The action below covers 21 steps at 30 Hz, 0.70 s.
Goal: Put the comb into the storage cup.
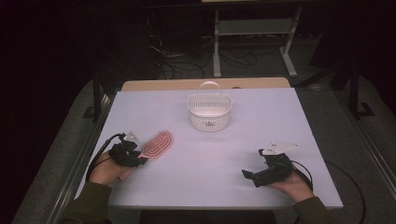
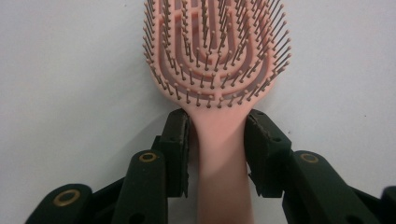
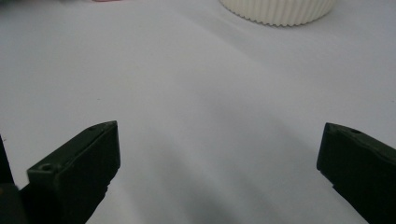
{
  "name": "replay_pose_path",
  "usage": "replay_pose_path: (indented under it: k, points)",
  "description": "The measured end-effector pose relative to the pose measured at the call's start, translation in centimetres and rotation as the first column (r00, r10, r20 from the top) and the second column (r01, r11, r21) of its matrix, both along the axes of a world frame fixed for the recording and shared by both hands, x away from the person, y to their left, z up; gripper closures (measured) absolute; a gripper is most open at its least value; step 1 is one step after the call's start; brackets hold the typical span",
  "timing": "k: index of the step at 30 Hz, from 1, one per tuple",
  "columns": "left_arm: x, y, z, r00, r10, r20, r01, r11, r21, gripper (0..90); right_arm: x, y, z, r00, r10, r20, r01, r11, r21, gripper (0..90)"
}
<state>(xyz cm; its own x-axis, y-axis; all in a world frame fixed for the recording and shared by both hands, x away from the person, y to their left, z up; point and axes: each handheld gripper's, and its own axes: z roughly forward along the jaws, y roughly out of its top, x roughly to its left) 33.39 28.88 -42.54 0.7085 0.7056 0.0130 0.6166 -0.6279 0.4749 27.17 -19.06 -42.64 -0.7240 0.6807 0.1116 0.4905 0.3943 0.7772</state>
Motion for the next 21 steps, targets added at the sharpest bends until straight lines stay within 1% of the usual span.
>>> replay_pose_path:
  k: [9,15,19,21]
  points:
    - [-0.06,-0.16,-0.02,0.9999,0.014,-0.003,-0.014,0.9999,-0.006,69.3,0.00,0.08,-0.01,1.0000,0.001,0.000,-0.001,1.000,-0.005,0.0]
    - [0.06,-0.22,0.05,0.9998,0.017,-0.012,-0.017,0.9999,0.001,70.2,-0.01,0.02,0.00,1.0000,-0.001,0.000,0.001,1.000,-0.001,0.0]
    - [0.05,-0.31,0.10,0.9998,0.020,-0.010,-0.020,0.9998,0.008,70.3,0.01,-0.01,-0.01,1.0000,-0.002,-0.001,0.002,1.000,0.000,0.0]
    - [0.01,-0.27,0.08,0.9998,0.018,-0.006,-0.018,0.9998,0.004,70.3,0.01,-0.04,-0.01,1.0000,-0.002,-0.001,0.002,1.000,-0.001,0.0]
